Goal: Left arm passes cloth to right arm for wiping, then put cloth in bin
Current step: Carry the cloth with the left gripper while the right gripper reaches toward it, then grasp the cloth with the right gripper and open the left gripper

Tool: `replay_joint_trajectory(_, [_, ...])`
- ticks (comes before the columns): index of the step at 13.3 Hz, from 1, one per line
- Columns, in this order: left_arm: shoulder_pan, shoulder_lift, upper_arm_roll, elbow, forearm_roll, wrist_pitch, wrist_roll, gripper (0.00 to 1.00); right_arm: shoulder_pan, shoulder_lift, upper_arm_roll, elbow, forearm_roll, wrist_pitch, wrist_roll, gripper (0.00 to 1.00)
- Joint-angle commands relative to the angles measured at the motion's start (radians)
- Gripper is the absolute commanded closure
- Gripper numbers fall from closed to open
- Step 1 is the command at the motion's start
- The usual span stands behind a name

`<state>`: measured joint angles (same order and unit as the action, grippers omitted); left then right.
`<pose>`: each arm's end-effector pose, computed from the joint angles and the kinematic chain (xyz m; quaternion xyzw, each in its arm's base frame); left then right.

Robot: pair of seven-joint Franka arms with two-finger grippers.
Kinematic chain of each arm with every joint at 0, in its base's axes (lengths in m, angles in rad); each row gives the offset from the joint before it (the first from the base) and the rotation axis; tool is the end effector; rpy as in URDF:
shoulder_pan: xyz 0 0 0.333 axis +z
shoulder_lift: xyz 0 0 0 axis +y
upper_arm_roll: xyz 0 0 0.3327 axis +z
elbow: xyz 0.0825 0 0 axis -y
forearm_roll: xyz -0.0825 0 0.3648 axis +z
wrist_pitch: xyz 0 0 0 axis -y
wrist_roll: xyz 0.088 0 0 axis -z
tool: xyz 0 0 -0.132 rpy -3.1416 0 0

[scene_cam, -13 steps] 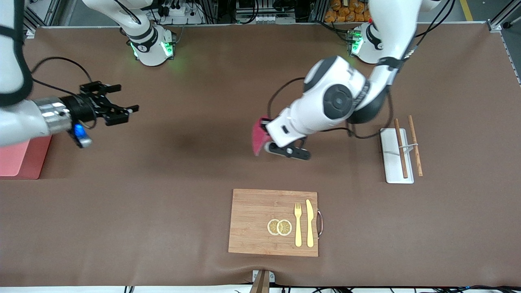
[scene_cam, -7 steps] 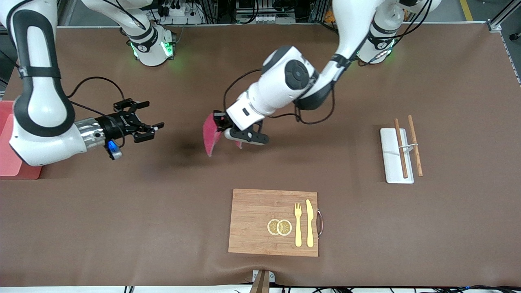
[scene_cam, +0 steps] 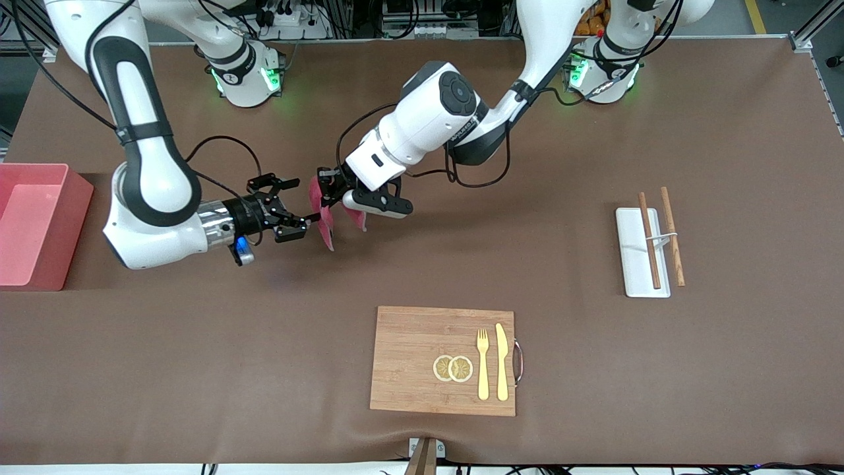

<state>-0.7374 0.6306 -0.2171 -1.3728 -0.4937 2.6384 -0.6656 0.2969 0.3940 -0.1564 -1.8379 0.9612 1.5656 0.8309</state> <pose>0.4886 -0.6032 0.4267 0.9221 0.0713 0.0400 0.3782 0.5418 0.1932 0.3322 -0.7507 0.4309 0.4448 0.2300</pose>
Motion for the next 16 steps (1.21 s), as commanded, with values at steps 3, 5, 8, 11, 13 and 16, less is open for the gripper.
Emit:
replay_joint_trajectory(3, [-0.017, 0.001, 0.013, 0.009, -0.006, 0.018, -0.016, 1.00, 0.031, -0.009, -0.008, 0.003, 0.100, 0.027, 0.057, 0.00])
replay_joint_trajectory(5, [-0.017, 0.000, 0.013, 0.009, -0.005, 0.018, -0.014, 1.00, 0.039, -0.009, -0.008, 0.003, 0.122, 0.042, 0.057, 0.08])
replay_joint_trajectory(8, [-0.017, 0.000, 0.013, 0.009, -0.005, 0.018, -0.014, 1.00, 0.065, -0.012, -0.008, 0.000, 0.123, 0.059, 0.057, 0.41])
replay_joint_trajectory(11, [-0.017, -0.003, 0.013, 0.009, -0.005, 0.018, -0.014, 1.00, 0.097, -0.018, -0.008, 0.000, 0.123, 0.079, 0.057, 0.78])
replay_joint_trajectory(13, [-0.017, -0.003, 0.015, 0.008, -0.005, 0.018, -0.012, 1.00, 0.103, -0.020, -0.009, 0.002, 0.123, 0.093, 0.057, 1.00])
replay_joint_trajectory(16, [-0.017, -0.006, 0.016, 0.008, -0.005, 0.018, -0.008, 1.00, 0.093, -0.018, -0.011, 0.002, 0.120, 0.093, 0.048, 1.00])
